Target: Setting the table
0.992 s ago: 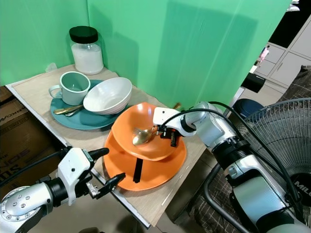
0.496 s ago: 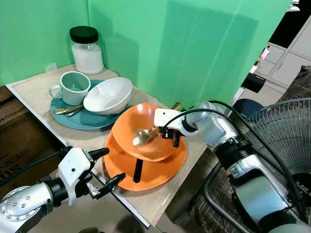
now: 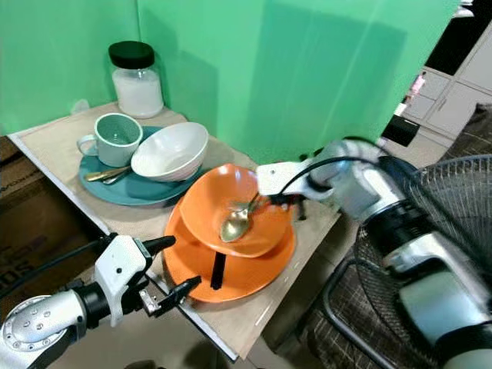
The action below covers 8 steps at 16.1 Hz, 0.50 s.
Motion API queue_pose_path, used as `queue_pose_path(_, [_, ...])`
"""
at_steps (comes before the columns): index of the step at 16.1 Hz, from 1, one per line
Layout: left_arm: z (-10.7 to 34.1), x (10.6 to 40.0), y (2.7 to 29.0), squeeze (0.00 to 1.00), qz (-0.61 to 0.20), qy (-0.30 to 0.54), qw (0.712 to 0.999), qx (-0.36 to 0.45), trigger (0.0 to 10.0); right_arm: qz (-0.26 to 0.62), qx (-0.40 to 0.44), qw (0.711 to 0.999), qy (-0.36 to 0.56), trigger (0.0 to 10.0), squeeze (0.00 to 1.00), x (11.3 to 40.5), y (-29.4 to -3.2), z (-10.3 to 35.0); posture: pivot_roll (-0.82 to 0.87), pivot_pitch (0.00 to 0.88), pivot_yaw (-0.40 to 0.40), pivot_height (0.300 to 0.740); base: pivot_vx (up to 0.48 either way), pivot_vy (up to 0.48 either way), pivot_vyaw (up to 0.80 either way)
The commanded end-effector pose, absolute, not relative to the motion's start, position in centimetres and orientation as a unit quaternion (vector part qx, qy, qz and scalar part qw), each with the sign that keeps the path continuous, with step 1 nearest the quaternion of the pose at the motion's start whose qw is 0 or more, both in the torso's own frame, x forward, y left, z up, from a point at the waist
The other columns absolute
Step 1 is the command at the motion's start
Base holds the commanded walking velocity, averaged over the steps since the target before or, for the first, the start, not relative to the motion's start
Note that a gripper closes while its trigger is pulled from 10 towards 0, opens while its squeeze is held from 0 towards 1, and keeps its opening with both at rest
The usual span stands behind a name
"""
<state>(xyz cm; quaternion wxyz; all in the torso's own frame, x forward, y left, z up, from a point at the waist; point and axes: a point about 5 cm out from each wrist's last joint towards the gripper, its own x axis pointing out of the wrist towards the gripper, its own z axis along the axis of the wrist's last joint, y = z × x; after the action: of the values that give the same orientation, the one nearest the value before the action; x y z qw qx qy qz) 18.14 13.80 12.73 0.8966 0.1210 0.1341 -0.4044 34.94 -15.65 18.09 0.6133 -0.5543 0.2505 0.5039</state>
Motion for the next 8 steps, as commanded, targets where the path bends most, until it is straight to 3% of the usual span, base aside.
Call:
queue_pose_path(1, [12.7,18.2,13.6,0.0,-0.409,0.132,0.894,0.125,10.0,0.497,-0.577,0.601,0.243,0.0,0.0,35.0,-15.8,19.1,0.1,0.0,-0.107,0.74,0.0,0.0,0.0])
queue_pose_path(8, [12.5,18.3,13.6,0.0,-0.413,0.139,0.891,0.127,10.0,0.463,-0.649,0.545,0.26,0.0,0.0,34.9,-17.3,19.7,0.1,0.0,-0.105,0.74,0.0,0.0,0.0])
